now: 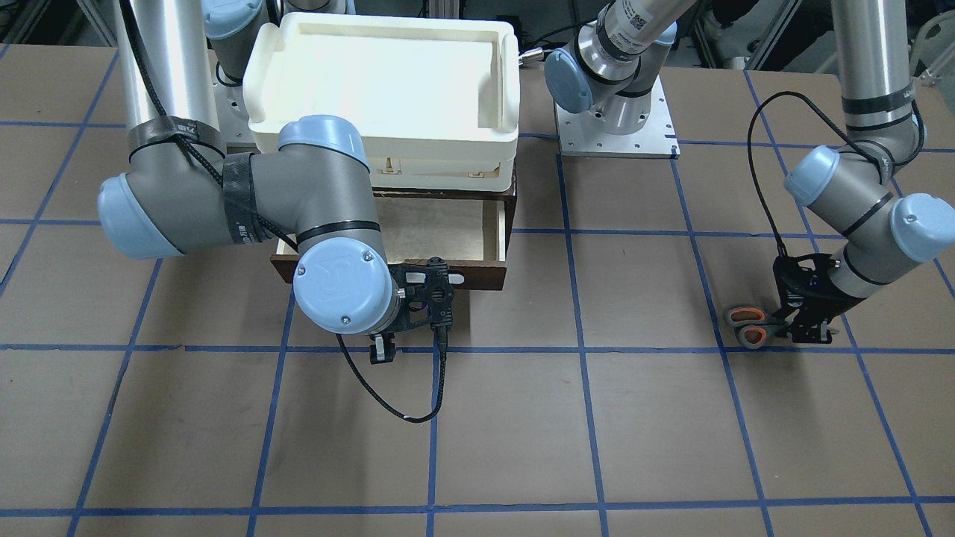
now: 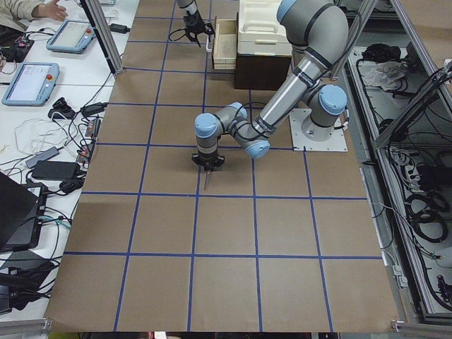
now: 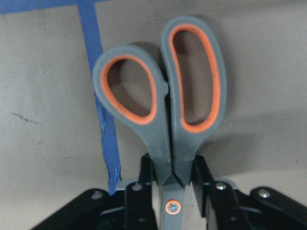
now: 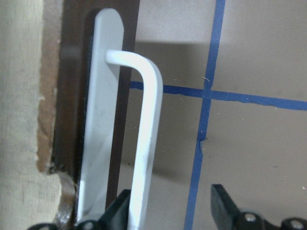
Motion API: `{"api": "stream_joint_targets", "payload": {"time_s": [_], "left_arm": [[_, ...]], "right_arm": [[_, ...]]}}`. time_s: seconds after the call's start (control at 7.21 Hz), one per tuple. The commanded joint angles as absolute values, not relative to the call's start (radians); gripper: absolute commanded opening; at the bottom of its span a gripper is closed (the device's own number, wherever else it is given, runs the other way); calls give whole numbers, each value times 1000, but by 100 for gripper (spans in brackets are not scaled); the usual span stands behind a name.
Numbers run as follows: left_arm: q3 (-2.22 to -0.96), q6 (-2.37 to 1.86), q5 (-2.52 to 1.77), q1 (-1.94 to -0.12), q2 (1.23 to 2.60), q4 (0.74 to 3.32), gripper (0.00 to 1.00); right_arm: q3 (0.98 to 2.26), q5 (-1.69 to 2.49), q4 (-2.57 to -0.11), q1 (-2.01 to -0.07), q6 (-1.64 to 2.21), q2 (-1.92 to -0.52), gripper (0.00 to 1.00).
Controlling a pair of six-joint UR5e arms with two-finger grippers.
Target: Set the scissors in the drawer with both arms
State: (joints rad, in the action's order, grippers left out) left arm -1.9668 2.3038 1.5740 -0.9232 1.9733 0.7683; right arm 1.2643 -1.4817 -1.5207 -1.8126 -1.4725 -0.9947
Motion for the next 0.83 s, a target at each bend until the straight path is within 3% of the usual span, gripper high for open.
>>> {"api": "stream_joint_targets", "payload": {"time_s": [0.0,0.42,0.69], "left_arm": [[-1967,2306,1575,-928,1968,770,0],[-1944,2313,1572,-931,1936,803,0],[-1857,2295,1519,-934,1892,987,0]], "right_arm": [[1221,-1483,-1529,-1809,-1496,-973,61],[1216,-1512,-1557,-1796,-1506,-965,58],[1195,-1511,-1578,-1796,-1511,-945,55]]}}
